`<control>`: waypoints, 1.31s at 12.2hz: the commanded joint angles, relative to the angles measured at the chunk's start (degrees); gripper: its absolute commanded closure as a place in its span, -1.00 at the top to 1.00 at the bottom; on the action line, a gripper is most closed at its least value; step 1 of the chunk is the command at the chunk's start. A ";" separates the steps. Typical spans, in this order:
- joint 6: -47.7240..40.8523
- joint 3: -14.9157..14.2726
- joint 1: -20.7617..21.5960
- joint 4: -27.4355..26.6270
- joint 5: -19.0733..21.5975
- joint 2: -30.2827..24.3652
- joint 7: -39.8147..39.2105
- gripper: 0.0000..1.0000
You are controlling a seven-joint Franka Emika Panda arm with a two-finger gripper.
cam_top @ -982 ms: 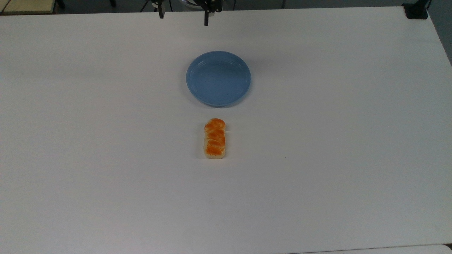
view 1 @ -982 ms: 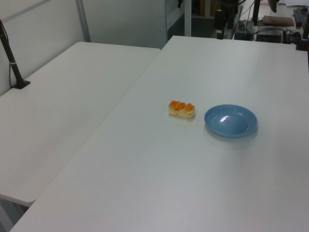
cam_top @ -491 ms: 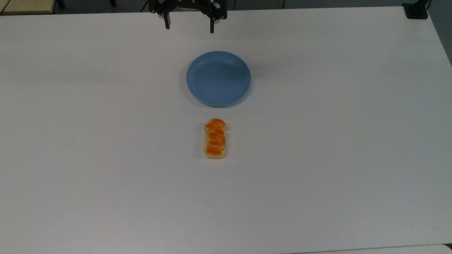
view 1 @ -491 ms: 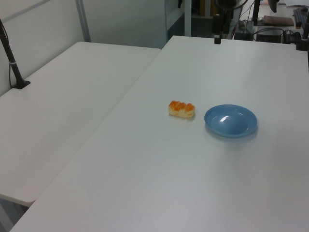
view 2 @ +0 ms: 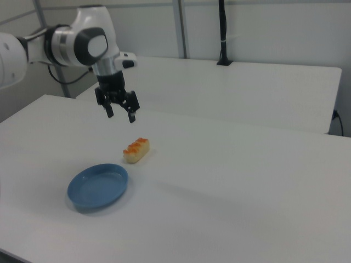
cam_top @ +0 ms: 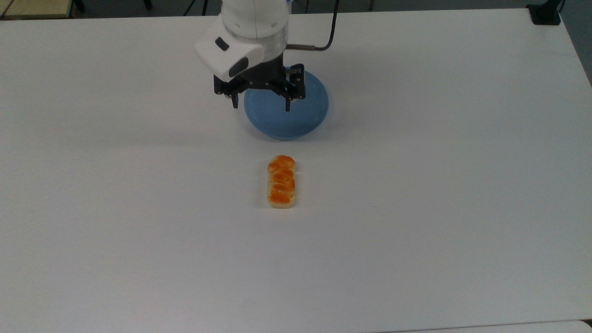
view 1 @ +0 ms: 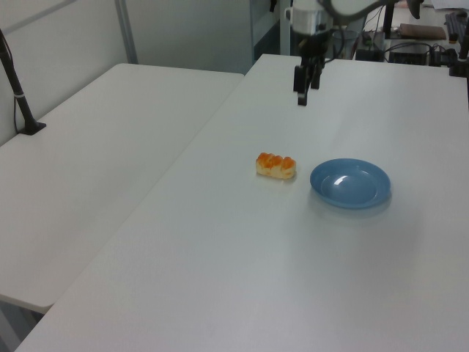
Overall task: Put the bread on a plate
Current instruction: 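Move the open gripper over the orange-topped bread roll and lower it, then close the gripper on the bread roll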
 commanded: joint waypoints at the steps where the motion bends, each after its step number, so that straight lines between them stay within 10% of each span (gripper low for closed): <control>1: 6.83 -0.35 1.91 -0.29 0.21 6.07 -0.49 1.00; 8: 21.27 -0.35 2.36 0.67 -1.64 18.57 4.07 0.92; 10: 21.54 -0.35 2.36 1.82 -1.55 19.71 5.22 0.65; 13: 21.54 -0.35 2.36 1.82 -1.46 19.63 5.22 -0.32; 16: 21.01 -0.35 2.27 0.51 -1.11 15.34 5.22 -0.31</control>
